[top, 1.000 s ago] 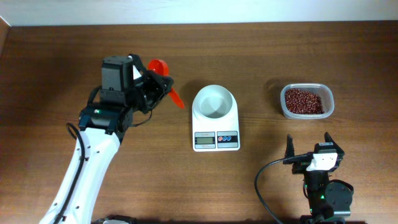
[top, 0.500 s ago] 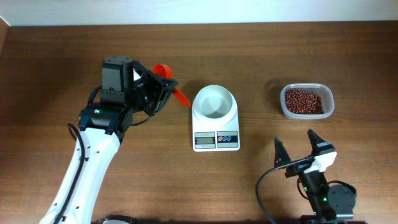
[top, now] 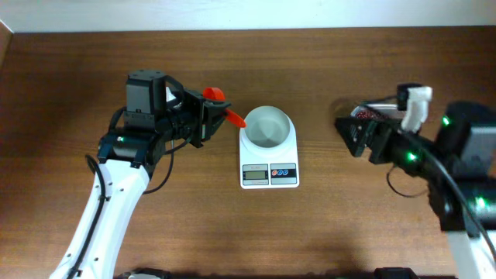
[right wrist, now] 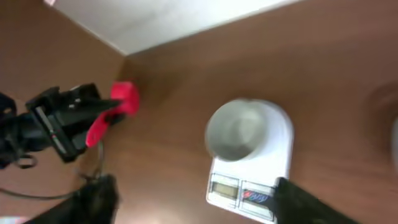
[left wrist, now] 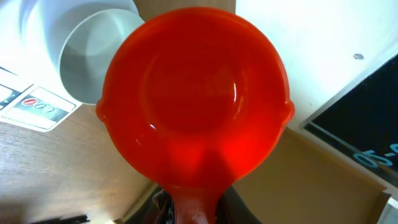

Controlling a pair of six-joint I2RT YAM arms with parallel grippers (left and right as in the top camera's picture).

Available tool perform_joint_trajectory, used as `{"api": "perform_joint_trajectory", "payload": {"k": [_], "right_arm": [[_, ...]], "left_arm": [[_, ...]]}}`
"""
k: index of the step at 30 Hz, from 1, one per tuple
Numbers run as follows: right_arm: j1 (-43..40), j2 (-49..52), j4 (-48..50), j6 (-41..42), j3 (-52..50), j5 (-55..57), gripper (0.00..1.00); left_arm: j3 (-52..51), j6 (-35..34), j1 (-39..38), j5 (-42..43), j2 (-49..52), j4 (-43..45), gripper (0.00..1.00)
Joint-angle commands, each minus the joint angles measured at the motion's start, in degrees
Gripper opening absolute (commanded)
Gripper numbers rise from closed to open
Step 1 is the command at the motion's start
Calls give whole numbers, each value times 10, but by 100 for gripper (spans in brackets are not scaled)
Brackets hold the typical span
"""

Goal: Scoop item into bowl and weigh 50g on scale
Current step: 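Reach the right gripper to the scoop handle and grasp it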

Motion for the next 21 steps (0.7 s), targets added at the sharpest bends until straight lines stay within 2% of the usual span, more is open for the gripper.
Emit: {"api": "perform_joint_trajectory", "payload": {"k": [1, 5, 8, 11, 15, 19, 21], "right_arm": [[64, 53, 4, -16, 7, -57, 79], [177, 109, 57, -20, 7, -16, 81], [247, 127, 117, -17, 7, 70, 81], [308, 136, 182, 1, 7, 142, 81], [361, 155, 229, 3, 7, 212, 79], [375, 175, 249, 69, 7, 245, 76], [375, 177, 269, 68, 7, 258, 65]], "left_arm": [[7, -7, 0, 19, -6, 1, 0], [7, -7, 0, 14, -6, -6, 0], [7, -8, -11, 10, -4, -8, 0], [7, -8, -30, -31, -4, -11, 0], [7, -17, -48, -30, -4, -12, 0], [7, -25, -48, -1, -4, -12, 0], [7, -25, -48, 10, -4, -12, 0]]}}
